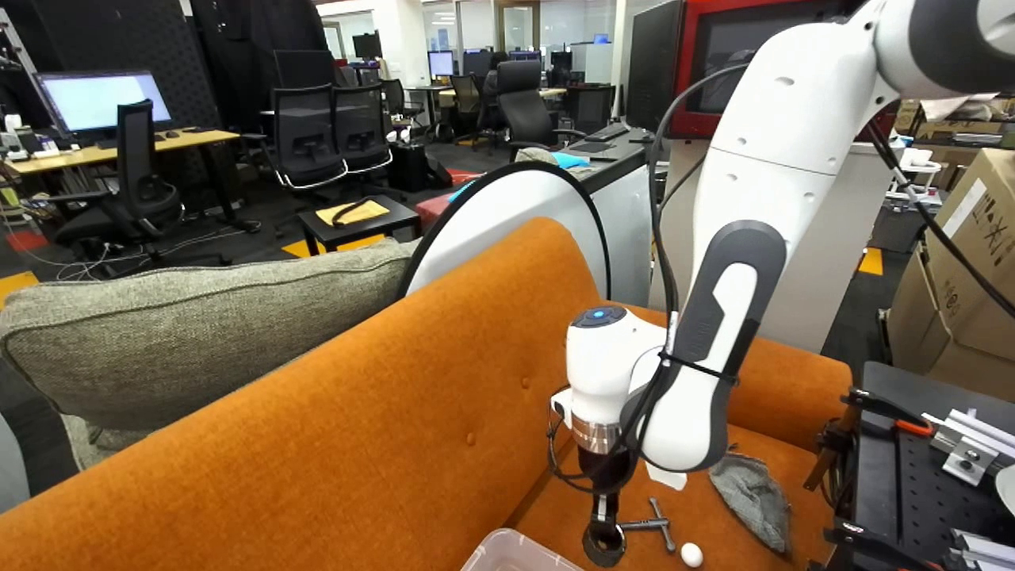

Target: Put the black nut closest to the storage box inside it

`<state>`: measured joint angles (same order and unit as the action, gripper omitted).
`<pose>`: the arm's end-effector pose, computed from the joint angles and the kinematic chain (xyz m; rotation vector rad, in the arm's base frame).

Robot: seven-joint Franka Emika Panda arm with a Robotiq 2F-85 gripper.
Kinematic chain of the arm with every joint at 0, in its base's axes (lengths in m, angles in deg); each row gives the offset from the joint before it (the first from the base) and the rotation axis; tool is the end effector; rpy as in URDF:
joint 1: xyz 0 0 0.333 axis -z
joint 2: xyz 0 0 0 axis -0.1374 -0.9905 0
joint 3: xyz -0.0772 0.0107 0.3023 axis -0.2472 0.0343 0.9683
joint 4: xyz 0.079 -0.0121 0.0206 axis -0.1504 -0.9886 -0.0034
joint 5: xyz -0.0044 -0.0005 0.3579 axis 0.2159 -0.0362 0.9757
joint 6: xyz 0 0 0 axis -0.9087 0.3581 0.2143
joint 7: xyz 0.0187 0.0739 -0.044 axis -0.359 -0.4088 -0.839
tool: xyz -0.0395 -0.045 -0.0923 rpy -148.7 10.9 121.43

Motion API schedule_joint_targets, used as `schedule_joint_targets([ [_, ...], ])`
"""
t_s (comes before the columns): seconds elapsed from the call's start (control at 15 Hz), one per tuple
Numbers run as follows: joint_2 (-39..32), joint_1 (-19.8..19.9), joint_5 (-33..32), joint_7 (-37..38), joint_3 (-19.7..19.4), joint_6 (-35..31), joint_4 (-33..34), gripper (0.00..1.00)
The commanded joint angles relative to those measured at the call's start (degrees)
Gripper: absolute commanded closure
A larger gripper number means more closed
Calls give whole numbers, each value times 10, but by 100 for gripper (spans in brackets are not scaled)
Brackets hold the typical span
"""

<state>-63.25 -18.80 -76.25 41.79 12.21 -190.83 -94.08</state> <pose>0.4673 0.2025 0.0359 -2.9378 -0.5855 0.2058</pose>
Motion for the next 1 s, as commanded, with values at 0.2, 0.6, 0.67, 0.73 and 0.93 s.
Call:
schedule_joint_targets([
  [0.2,14,-10,-36,-47,75,3,-23,94],
  [0.6,-30,-47,-73,-61,69,36,28,49],
  [0.67,-37,-47,-76,-66,72,39,36,47],
  [0.73,-43,-48,-77,-70,75,41,44,42],
  [0.93,-56,-49,-78,-79,78,43,63,20],
])
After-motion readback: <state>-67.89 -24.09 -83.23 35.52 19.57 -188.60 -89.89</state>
